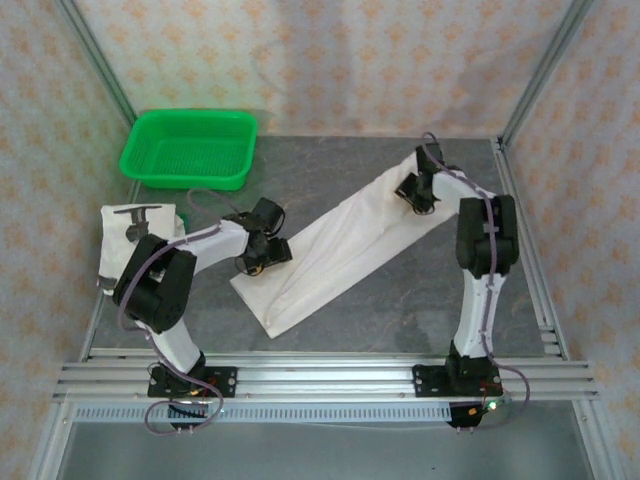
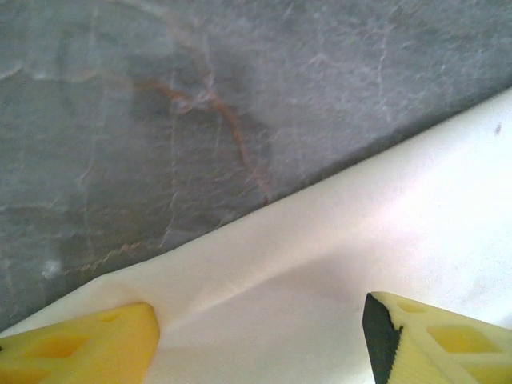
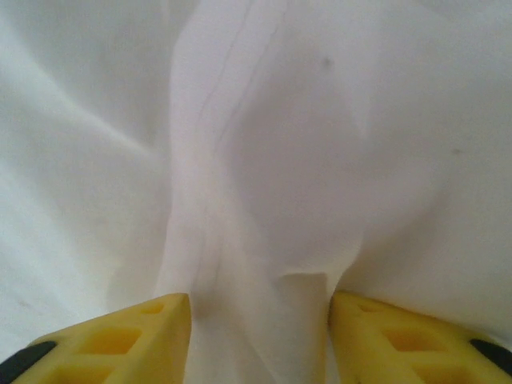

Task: Fold and stack the t-shirts

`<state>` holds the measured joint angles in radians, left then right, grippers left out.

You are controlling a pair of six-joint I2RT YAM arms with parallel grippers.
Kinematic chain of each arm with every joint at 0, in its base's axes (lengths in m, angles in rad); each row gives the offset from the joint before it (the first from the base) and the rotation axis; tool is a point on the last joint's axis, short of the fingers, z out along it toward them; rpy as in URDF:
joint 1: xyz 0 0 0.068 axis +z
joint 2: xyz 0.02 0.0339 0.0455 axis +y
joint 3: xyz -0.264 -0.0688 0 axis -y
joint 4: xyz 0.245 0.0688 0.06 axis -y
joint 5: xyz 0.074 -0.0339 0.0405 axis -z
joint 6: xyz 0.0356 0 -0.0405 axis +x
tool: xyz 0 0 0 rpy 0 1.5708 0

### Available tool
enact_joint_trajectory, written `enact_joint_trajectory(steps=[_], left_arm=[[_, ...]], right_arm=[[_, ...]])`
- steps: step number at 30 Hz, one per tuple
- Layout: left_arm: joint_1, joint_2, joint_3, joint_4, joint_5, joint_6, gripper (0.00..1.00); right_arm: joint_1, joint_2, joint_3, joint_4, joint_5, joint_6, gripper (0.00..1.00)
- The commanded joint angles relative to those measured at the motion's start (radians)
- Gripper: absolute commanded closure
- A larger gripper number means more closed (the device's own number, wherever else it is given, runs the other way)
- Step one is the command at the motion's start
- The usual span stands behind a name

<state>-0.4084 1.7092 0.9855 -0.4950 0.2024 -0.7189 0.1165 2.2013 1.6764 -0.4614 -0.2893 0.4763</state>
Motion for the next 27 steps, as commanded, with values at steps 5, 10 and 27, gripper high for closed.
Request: enact_joint_trajectory(steps=[5, 10, 27], left_arm=[[-0.023, -0.024, -0.064, -0.076, -0.046, -0.059, 0.28], [-0.015, -0.015, -0.017, -0.1, -0.052, -0.032, 0.28], [-0.012, 0.004, -0.003, -0.095, -0.039, -0.017, 0.29]], right_arm=[[0.099, -0.09, 0.092, -0.075, 0.349, -0.18, 0.33], [0.177, -0.12, 0.065, -0.068, 0.508, -0.302, 0.26], [0.242, 0.094, 0.229, -0.283, 0.465, -0.354, 0.69]])
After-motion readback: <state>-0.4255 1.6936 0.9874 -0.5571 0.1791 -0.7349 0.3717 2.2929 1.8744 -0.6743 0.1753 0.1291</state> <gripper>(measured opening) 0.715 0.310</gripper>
